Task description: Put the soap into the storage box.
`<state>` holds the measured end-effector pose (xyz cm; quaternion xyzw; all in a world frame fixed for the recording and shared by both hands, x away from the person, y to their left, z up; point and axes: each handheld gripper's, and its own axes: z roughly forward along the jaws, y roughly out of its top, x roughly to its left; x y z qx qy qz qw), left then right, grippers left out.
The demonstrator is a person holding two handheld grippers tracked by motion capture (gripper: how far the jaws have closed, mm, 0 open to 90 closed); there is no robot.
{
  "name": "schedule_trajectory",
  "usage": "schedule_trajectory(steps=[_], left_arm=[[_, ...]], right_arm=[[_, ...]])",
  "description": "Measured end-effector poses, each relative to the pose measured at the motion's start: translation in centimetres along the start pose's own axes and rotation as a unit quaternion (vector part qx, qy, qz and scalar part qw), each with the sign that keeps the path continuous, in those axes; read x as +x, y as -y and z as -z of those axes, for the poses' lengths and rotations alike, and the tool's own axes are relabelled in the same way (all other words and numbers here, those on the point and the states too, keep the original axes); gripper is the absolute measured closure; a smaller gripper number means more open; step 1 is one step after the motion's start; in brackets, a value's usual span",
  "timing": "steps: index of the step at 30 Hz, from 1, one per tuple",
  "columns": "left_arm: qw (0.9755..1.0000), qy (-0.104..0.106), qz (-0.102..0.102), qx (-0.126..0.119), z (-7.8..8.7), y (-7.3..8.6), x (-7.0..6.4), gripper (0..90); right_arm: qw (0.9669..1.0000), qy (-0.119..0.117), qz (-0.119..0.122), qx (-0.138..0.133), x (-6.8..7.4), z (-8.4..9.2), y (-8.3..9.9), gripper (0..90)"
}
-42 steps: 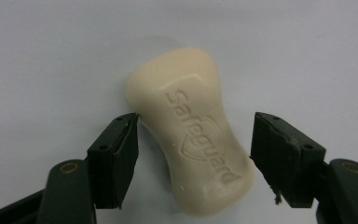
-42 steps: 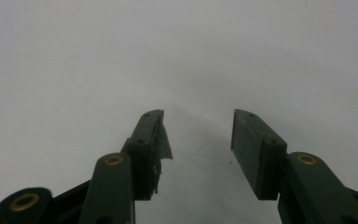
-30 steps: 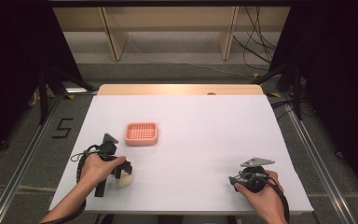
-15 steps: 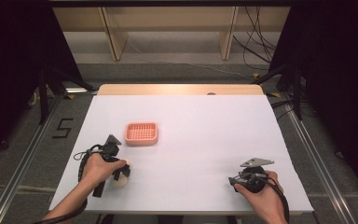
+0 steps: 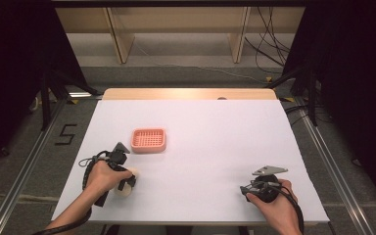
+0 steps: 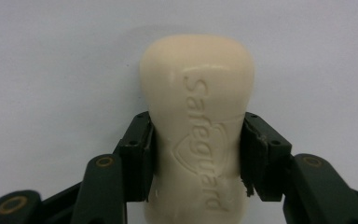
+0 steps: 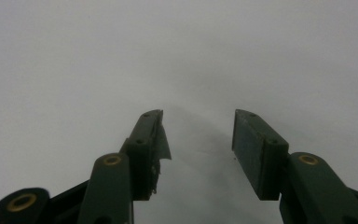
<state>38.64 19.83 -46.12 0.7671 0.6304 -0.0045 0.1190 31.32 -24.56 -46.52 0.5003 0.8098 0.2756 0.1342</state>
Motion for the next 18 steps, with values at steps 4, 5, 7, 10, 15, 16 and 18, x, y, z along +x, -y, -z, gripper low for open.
schedule_trajectory(steps=[4, 5, 7, 10, 15, 16, 18], left_arm=[[1.0000, 0.003, 0.001, -0.006, 0.04, 0.06, 0.20, 49.4], [0.9999, 0.005, 0.002, -0.008, 0.04, 0.08, 0.26, 49.5], [0.9999, 0.010, 0.006, -0.008, 0.11, 0.14, 0.43, 49.5], [0.9996, 0.016, 0.016, -0.015, 0.06, 0.19, 0.43, 49.5], [0.9998, 0.018, 0.003, -0.012, 0.24, 0.12, 0.56, 49.5], [0.9997, 0.019, 0.003, -0.015, 0.26, 0.12, 0.57, 49.5], [0.9997, 0.017, 0.001, -0.016, 0.38, 0.07, 0.53, 49.6]], right_arm=[[1.0000, 0.000, 0.000, 0.000, -0.02, -0.02, 0.00, 53.0], [1.0000, 0.000, 0.000, -0.001, -0.01, -0.01, 0.00, 53.0], [1.0000, 0.000, 0.000, 0.000, 0.00, 0.00, 0.00, 53.0], [1.0000, 0.000, 0.001, 0.001, 0.00, 0.00, 0.00, 53.0], [1.0000, -0.002, 0.000, 0.002, -0.02, -0.02, -0.01, 53.0], [1.0000, -0.002, 0.000, 0.002, -0.02, -0.02, -0.01, 53.0], [1.0000, -0.001, 0.001, 0.002, -0.03, -0.02, -0.01, 53.0]])
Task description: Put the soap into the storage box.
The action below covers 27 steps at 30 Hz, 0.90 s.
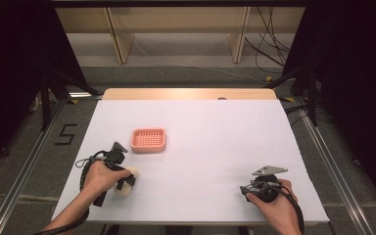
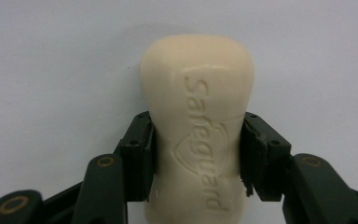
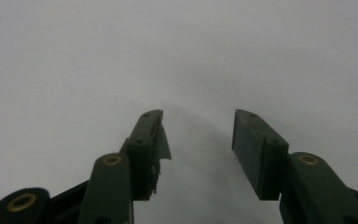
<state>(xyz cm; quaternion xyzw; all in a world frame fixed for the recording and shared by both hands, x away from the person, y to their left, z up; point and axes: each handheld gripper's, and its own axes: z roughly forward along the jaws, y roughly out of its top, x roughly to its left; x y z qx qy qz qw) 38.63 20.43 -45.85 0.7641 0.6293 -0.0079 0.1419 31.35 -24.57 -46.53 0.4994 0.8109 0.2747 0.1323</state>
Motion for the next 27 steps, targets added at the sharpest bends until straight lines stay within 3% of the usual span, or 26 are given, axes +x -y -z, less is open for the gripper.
schedule_trajectory(steps=[2, 3, 4, 6, 7, 8, 9, 11, 12, 14, 15, 18, 27], left_arm=[[0.9997, -0.002, -0.024, 0.000, 0.1, -0.1, 0.3, 49.6], [1.0000, 0.006, -0.003, 0.001, 0.2, 0.0, 0.0, 49.6], [0.9999, 0.003, -0.012, 0.007, 0.4, -0.1, 0.1, 49.6], [1.0000, 0.003, 0.000, -0.007, 0.4, -0.1, -0.1, 49.6], [0.9999, 0.003, -0.014, 0.000, 0.6, -0.2, 0.0, 49.6], [0.9999, 0.004, -0.006, -0.008, 0.6, -0.2, -0.1, 49.6], [0.9998, 0.002, -0.017, -0.004, 0.8, -0.3, 0.0, 49.6], [0.9998, 0.001, -0.015, -0.014, 0.9, -0.4, 0.0, 49.6], [0.9994, -0.001, -0.032, -0.012, 1.1, -0.6, 0.2, 49.6], [0.9992, -0.001, -0.032, -0.022, 1.1, -0.7, 0.2, 49.6], [0.9997, 0.002, -0.016, -0.019, 1.2, -0.6, 0.0, 49.6], [0.9990, -0.003, -0.038, -0.025, 1.3, -0.8, 0.3, 49.6], [0.9978, -0.011, -0.054, -0.037, 1.9, -1.3, 0.4, 49.6]], right_arm=[[1.0000, 0.001, -0.001, -0.002, 0.0, 0.0, 0.0, 53.0], [1.0000, 0.001, -0.001, -0.003, 0.0, 0.0, 0.0, 53.0], [1.0000, 0.001, -0.001, -0.003, 0.0, 0.0, 0.0, 53.0], [1.0000, 0.001, -0.001, -0.003, 0.0, 0.0, 0.0, 53.0], [1.0000, 0.002, -0.001, -0.004, 0.0, 0.0, 0.0, 53.0], [1.0000, 0.001, -0.001, -0.003, 0.0, 0.0, 0.0, 53.0], [1.0000, 0.002, 0.001, -0.006, 0.0, 0.0, 0.0, 53.0], [0.9999, 0.003, -0.001, -0.010, 0.0, 0.1, 0.0, 53.1], [0.9999, 0.005, 0.002, -0.010, 0.0, 0.2, -0.1, 53.1], [0.9999, 0.005, -0.001, -0.010, 0.0, 0.2, -0.1, 53.2], [0.9999, 0.005, -0.001, -0.010, 0.0, 0.2, -0.1, 53.2], [0.9999, 0.004, -0.002, -0.012, 0.0, 0.3, -0.1, 53.1], [0.9998, 0.008, 0.003, -0.020, -0.1, 0.3, 0.0, 53.1]])
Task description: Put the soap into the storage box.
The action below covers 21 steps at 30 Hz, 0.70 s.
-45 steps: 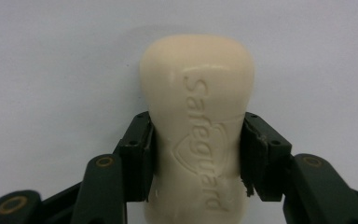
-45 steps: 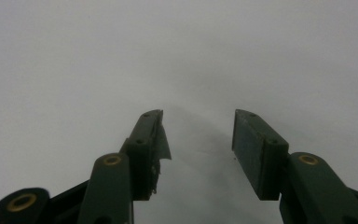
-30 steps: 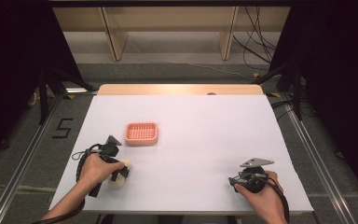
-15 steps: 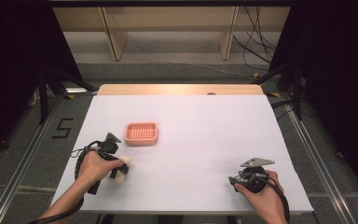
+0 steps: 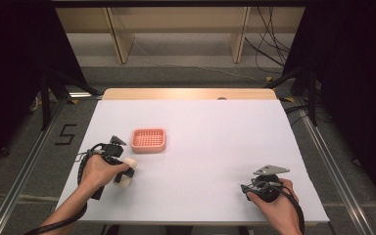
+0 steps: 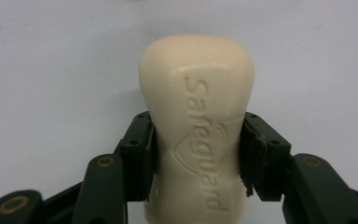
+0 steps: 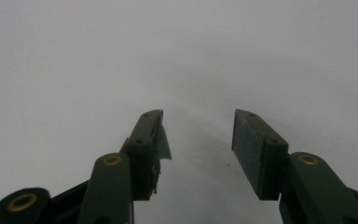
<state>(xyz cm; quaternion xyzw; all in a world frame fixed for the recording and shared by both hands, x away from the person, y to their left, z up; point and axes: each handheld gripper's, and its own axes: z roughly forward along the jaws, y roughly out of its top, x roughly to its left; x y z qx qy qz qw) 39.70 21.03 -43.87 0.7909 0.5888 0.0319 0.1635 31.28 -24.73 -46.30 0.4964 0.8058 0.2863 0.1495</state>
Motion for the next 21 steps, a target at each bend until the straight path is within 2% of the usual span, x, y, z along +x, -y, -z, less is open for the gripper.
schedule_trajectory(steps=[1, 2, 4, 6, 11, 17, 18, 19, 20, 21], left_arm=[[1.0000, -0.001, 0.002, -0.007, 0.0, 0.0, 0.0, 49.6], [1.0000, -0.003, -0.007, -0.001, 0.1, -0.2, 0.0, 49.6], [1.0000, -0.004, -0.005, -0.005, 0.2, -0.3, 0.0, 49.6], [0.9999, -0.005, -0.006, -0.009, 0.2, -0.4, -0.1, 49.6], [0.9996, -0.009, -0.023, -0.012, 0.4, -0.7, -0.1, 49.6], [0.9994, -0.011, -0.027, -0.020, 0.5, -1.2, -0.2, 49.6], [0.9989, -0.014, -0.039, -0.020, 0.4, -1.2, -0.1, 49.6], [0.9987, -0.014, -0.043, -0.023, 0.4, -1.3, -0.1, 49.6], [0.9992, -0.010, -0.030, -0.026, 0.4, -1.3, -0.4, 49.6], [0.9991, -0.011, -0.033, -0.025, 0.4, -1.3, -0.4, 49.6]], right_arm=[[1.0000, -0.003, -0.002, 0.000, 0.0, 0.0, 0.0, 53.1], [1.0000, -0.002, -0.003, 0.000, 0.0, 0.0, 0.0, 53.1], [1.0000, -0.002, -0.008, 0.002, 0.1, 0.1, 0.0, 53.2], [1.0000, -0.002, -0.007, 0.001, 0.1, 0.0, 0.0, 53.1], [1.0000, -0.002, -0.007, 0.003, 0.1, 0.1, 0.0, 53.1], [1.0000, -0.001, -0.009, 0.004, 0.1, 0.1, 0.0, 53.2], [1.0000, -0.001, -0.008, 0.004, 0.0, 0.1, 0.0, 53.2], [1.0000, 0.000, -0.008, 0.004, 0.0, 0.1, 0.0, 53.2], [1.0000, 0.000, -0.008, 0.004, 0.0, 0.1, 0.0, 53.2], [1.0000, 0.000, -0.009, 0.001, 0.0, 0.1, 0.0, 53.2]])
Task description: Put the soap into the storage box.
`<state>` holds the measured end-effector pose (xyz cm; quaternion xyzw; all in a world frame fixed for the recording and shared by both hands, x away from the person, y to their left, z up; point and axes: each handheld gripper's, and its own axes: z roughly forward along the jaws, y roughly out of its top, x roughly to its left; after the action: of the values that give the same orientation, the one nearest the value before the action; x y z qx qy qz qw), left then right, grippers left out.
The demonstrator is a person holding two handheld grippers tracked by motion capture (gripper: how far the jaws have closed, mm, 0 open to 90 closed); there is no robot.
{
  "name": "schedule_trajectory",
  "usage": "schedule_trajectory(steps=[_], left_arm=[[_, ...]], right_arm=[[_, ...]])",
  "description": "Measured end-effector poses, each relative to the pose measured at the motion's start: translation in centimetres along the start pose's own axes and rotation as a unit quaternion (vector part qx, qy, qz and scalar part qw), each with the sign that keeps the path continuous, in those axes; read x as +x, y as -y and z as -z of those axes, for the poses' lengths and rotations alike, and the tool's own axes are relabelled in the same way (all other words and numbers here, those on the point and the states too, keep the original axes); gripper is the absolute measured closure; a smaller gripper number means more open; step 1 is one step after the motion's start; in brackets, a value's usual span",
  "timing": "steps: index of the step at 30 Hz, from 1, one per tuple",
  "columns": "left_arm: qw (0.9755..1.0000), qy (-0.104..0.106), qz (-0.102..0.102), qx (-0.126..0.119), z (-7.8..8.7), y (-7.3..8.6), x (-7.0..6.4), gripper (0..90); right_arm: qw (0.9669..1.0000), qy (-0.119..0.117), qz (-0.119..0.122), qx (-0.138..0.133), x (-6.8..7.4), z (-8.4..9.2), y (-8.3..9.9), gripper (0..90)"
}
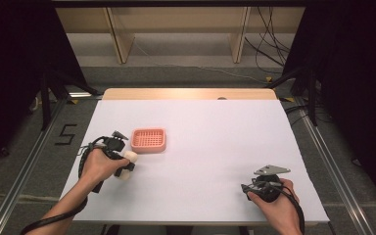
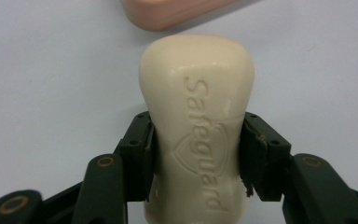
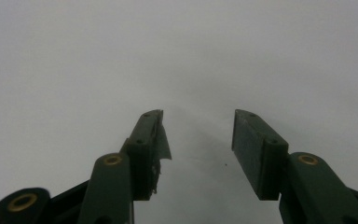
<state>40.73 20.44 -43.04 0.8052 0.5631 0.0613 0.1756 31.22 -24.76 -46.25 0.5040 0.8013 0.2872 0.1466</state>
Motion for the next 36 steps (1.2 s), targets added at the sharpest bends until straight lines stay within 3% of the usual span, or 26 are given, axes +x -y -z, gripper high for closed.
schedule_trajectory(steps=[3, 5, 8, 14, 15, 17, 22, 23, 25, 27, 32, 36], left_arm=[[0.9998, -0.003, -0.019, -0.001, 0.0, -0.3, 0.1, 49.6], [0.9998, -0.002, -0.017, -0.002, 0.1, -0.4, 0.0, 49.6], [0.9992, -0.004, -0.039, -0.009, 0.1, -0.7, 0.2, 49.6], [0.9984, 0.000, -0.054, -0.013, 0.3, -1.2, 0.2, 49.6], [0.9990, 0.002, -0.041, -0.018, 0.2, -1.2, 0.0, 49.6], [0.9981, 0.001, -0.059, -0.015, 0.2, -1.4, 0.2, 49.6], [0.9970, -0.003, -0.076, -0.013, 0.0, -1.8, 0.5, 49.6], [0.9957, -0.004, -0.092, -0.012, 0.0, -1.9, 0.7, 49.6], [0.9961, -0.001, -0.087, -0.017, -0.1, -2.1, 0.6, 49.6], [0.9946, -0.002, -0.103, -0.013, 0.0, -2.4, 0.8, 49.6], [0.9932, -0.003, -0.115, -0.015, 0.2, -3.0, 0.6, 49.6], [0.9906, -0.004, -0.136, -0.013, 0.3, -3.6, 0.5, 49.6]], right_arm=[[1.0000, 0.000, -0.002, 0.000, 0.0, 0.0, 0.0, 53.2], [1.0000, 0.003, 0.000, -0.002, -0.1, 0.1, 0.0, 53.2], [1.0000, 0.002, 0.001, -0.005, -0.1, 0.0, 0.1, 53.2], [1.0000, 0.006, -0.004, -0.003, -0.2, 0.1, 0.2, 53.2], [1.0000, 0.005, -0.004, -0.004, -0.2, 0.2, 0.2, 53.2], [1.0000, 0.007, -0.004, -0.005, -0.2, 0.2, 0.2, 53.2], [0.9999, 0.008, -0.009, -0.003, -0.2, 0.2, 0.3, 53.2], [0.9999, 0.009, -0.009, -0.005, -0.2, 0.2, 0.4, 53.3], [0.9999, 0.008, -0.007, -0.006, -0.3, 0.3, 0.4, 53.3], [0.9999, 0.006, -0.010, -0.005, -0.3, 0.3, 0.4, 53.3], [0.9998, 0.013, -0.010, -0.011, -0.3, 0.4, 0.5, 53.4], [0.9998, 0.014, -0.008, -0.014, -0.3, 0.5, 0.6, 53.4]])
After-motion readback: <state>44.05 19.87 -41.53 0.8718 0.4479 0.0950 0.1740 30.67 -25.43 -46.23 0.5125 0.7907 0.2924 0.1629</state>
